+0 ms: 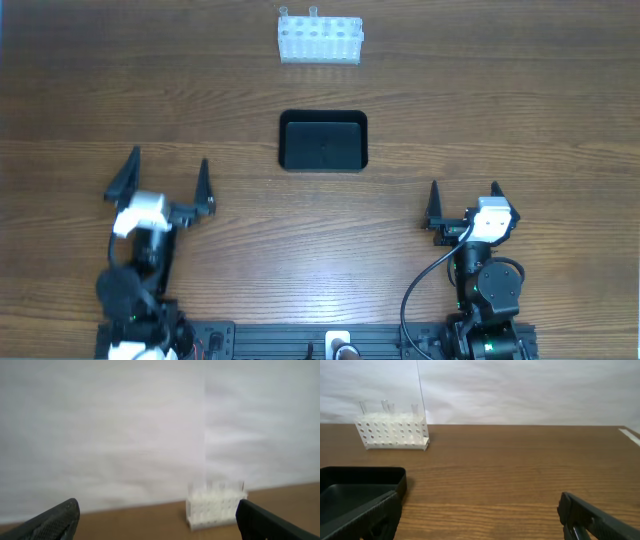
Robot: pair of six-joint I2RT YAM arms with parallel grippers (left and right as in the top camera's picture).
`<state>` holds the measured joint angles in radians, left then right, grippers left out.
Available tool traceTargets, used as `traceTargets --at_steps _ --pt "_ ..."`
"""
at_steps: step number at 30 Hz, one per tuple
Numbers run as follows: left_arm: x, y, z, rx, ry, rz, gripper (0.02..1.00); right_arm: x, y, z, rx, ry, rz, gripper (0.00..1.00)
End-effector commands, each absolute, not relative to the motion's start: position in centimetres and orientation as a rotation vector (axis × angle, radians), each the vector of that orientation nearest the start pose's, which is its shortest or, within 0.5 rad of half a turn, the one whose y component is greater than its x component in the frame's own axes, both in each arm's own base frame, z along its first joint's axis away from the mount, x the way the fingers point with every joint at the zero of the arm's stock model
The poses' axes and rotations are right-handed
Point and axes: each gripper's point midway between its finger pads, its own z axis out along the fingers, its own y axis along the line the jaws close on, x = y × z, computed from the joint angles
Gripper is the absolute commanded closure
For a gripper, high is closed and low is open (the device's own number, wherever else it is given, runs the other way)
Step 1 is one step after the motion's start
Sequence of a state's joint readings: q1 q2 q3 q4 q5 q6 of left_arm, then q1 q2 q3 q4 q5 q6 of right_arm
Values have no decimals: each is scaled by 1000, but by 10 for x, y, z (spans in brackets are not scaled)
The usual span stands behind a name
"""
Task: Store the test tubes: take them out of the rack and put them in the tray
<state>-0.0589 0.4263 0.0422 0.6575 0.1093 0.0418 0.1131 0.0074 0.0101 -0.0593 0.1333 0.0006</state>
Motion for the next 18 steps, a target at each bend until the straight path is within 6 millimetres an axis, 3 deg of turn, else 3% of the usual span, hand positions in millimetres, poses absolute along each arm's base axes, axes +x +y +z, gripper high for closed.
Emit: traceTargets --at_steps 1,7,10,14,18 --pt "303 -44 263 191 1389 -115 25 246 4 159 17 1637 -27 9" --pt "381 -76 281 247 1516 -178 18 246 4 159 17 1637 -27 7" --pt "425 -94 278 231 1580 -227 20 246 4 159 17 1637 -27 9" --pt "480 -113 253 149 1702 -307 20 246 4 159 17 1637 -27 9" --pt "520 -129 225 112 1784 -320 20 246 4 159 17 1637 -27 7"
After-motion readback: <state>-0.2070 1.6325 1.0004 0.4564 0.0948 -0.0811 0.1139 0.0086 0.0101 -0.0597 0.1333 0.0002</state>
